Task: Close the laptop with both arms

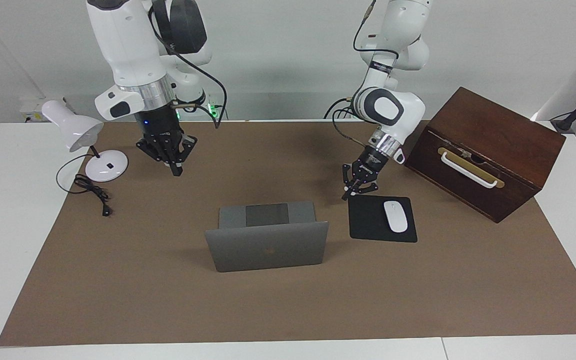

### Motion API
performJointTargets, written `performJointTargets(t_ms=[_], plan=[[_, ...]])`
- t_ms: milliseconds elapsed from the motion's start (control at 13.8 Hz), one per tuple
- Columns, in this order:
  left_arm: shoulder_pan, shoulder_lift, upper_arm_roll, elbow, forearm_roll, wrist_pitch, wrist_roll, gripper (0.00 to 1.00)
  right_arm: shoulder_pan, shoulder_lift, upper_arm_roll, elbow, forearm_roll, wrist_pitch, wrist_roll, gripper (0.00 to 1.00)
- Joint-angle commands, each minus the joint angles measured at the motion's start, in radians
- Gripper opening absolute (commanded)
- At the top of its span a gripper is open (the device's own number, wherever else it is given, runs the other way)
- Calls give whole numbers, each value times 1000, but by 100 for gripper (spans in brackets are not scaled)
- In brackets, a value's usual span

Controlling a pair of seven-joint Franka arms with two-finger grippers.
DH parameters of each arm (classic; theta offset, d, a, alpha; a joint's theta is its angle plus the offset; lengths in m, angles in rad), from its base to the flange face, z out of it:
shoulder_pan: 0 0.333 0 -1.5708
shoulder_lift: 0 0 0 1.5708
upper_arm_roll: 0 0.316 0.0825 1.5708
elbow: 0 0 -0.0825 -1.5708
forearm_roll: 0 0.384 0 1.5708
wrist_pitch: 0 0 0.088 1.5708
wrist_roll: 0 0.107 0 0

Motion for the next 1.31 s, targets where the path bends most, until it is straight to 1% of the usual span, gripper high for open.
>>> performJointTargets(t_ms=[0,145,291,436,581,727,872,945,1163,1236], plan=[[-5,70,14,33,-179,-77,125,0,18,20,1,-8,-25,45,21,0],[-2,90,14,35,-241,-125,188,0,45,40,1,-4,-51,65,22,0],[-4,103,14,36,-282,-129,234,0,67,63,1,-3,-66,98,39,0],[-11,103,14,39,-295,-160,271,0,90,83,1,8,-95,111,73,0],[-16,109,13,65,-319,-160,355,0,110,96,1,11,-114,132,84,0],[-51,124,14,75,-353,-160,415,0,111,109,1,15,-115,149,111,0],[-56,132,14,75,-364,-160,454,0,134,128,1,29,-121,155,131,0],[-57,149,14,84,-367,-162,465,0,151,140,1,41,-121,155,143,0],[-65,169,13,95,-376,-165,492,0,160,165,1,54,-143,157,173,0],[-65,182,14,98,-376,-169,500,0,166,174,1,74,-143,157,174,0]])
